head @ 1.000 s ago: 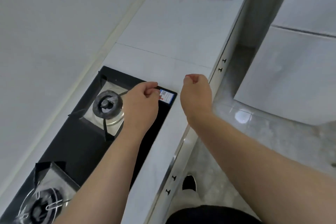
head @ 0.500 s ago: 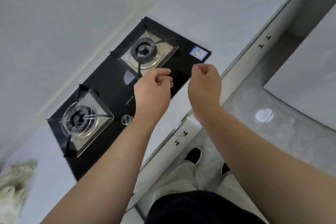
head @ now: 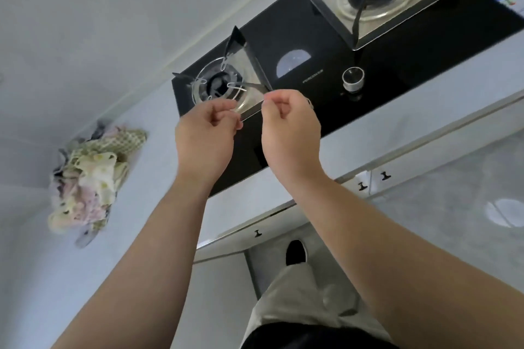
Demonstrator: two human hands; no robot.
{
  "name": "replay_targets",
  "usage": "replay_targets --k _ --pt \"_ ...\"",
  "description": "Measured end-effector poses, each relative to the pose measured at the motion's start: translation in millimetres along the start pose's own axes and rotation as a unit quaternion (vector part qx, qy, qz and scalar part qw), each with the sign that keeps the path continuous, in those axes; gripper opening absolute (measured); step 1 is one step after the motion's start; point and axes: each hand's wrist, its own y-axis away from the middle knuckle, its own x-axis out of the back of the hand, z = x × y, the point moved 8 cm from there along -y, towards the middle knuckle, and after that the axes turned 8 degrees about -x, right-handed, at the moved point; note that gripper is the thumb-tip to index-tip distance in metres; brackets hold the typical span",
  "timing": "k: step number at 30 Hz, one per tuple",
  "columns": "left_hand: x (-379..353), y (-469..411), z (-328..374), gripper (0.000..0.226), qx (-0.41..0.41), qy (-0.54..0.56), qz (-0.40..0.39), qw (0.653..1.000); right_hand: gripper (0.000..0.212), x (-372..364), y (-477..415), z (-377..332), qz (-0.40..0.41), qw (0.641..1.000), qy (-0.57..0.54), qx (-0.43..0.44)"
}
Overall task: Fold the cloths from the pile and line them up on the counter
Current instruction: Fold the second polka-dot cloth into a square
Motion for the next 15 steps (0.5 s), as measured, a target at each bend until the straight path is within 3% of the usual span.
replay_targets --k 7,15 --pt "38 -12 -124 0.022 0.016 0.024 0.115 0.993 0.024 -126 -17 43 -0.173 0.957 0.184 0.143" --pt "66 26 -208 0.023 -0.008 0.045 0.203 0.978 0.025 -174 26 75 -0.188 0.908 0.251 0.278"
